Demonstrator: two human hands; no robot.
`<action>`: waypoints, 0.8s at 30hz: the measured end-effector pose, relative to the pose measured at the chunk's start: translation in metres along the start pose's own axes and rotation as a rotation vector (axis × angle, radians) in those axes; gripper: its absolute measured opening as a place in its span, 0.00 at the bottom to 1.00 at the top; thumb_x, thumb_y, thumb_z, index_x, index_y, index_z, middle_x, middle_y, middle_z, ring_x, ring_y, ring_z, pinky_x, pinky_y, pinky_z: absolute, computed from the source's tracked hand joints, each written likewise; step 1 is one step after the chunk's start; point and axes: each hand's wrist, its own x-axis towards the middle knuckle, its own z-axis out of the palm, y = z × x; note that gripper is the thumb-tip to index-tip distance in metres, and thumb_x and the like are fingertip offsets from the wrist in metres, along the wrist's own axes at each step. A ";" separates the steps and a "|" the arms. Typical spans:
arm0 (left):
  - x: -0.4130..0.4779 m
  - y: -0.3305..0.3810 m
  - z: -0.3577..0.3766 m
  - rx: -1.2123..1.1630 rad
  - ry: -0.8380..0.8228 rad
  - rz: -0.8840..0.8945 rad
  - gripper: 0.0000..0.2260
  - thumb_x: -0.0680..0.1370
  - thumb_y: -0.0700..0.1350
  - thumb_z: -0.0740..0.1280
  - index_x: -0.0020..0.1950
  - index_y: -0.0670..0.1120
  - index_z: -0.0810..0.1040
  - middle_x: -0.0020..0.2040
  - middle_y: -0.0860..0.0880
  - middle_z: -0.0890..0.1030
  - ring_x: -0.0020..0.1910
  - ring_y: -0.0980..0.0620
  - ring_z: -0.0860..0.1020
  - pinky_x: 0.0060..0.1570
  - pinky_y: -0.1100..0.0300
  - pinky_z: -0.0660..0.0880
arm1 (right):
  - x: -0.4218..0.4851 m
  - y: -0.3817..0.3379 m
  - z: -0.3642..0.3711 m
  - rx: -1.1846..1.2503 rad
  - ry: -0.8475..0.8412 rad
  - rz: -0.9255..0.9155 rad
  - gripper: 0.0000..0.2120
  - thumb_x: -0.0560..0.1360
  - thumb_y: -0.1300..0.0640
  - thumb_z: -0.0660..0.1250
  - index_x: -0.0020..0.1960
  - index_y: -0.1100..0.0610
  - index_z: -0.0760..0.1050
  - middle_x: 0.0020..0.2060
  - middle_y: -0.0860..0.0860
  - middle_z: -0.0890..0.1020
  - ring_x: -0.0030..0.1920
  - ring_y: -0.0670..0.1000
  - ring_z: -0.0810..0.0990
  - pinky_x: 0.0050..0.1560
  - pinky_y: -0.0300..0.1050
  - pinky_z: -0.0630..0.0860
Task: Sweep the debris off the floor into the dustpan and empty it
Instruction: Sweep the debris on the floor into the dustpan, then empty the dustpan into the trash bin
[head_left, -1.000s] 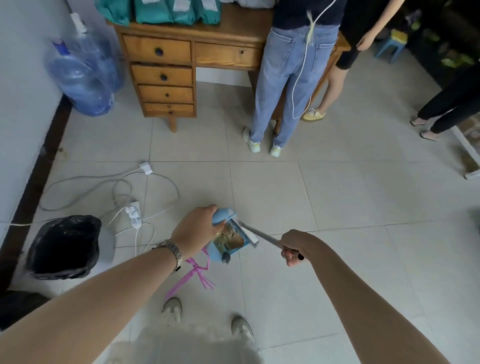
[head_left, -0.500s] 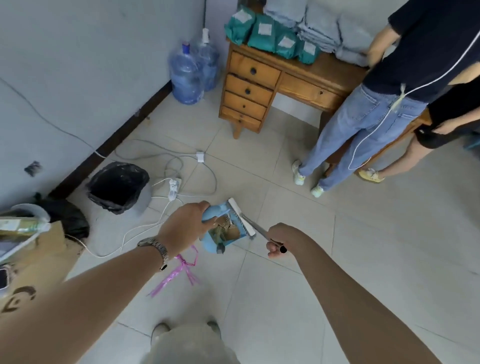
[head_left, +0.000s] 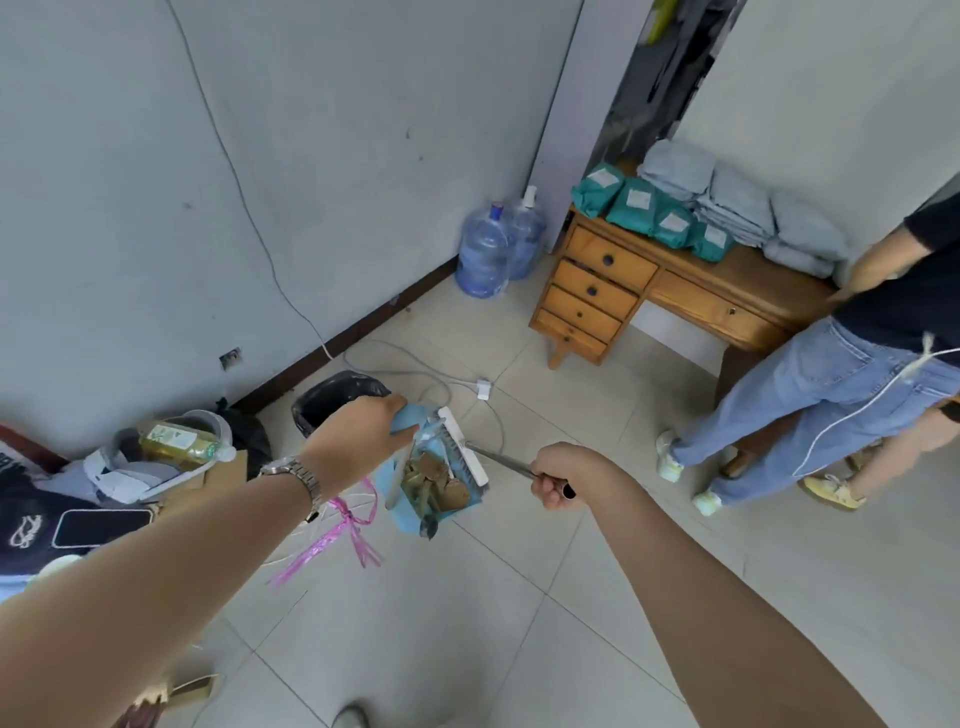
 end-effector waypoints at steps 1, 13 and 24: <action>-0.003 -0.003 -0.010 0.004 0.022 -0.008 0.10 0.78 0.52 0.62 0.53 0.47 0.76 0.39 0.49 0.80 0.34 0.53 0.78 0.32 0.58 0.75 | -0.005 -0.007 0.002 -0.010 -0.013 -0.030 0.16 0.80 0.64 0.48 0.35 0.60 0.64 0.20 0.53 0.66 0.12 0.48 0.60 0.17 0.29 0.59; -0.005 -0.020 -0.092 0.115 0.227 -0.088 0.14 0.77 0.55 0.63 0.54 0.46 0.74 0.44 0.44 0.80 0.41 0.45 0.78 0.36 0.55 0.73 | -0.026 -0.114 0.014 -0.121 -0.103 -0.282 0.14 0.80 0.65 0.46 0.38 0.59 0.63 0.27 0.53 0.65 0.12 0.45 0.62 0.17 0.28 0.59; 0.026 -0.059 -0.090 0.403 0.156 -0.181 0.11 0.80 0.53 0.57 0.57 0.47 0.68 0.47 0.46 0.78 0.37 0.47 0.73 0.34 0.55 0.71 | -0.004 -0.184 0.040 -0.185 -0.149 -0.329 0.13 0.78 0.64 0.48 0.38 0.59 0.64 0.27 0.54 0.67 0.16 0.47 0.62 0.20 0.30 0.59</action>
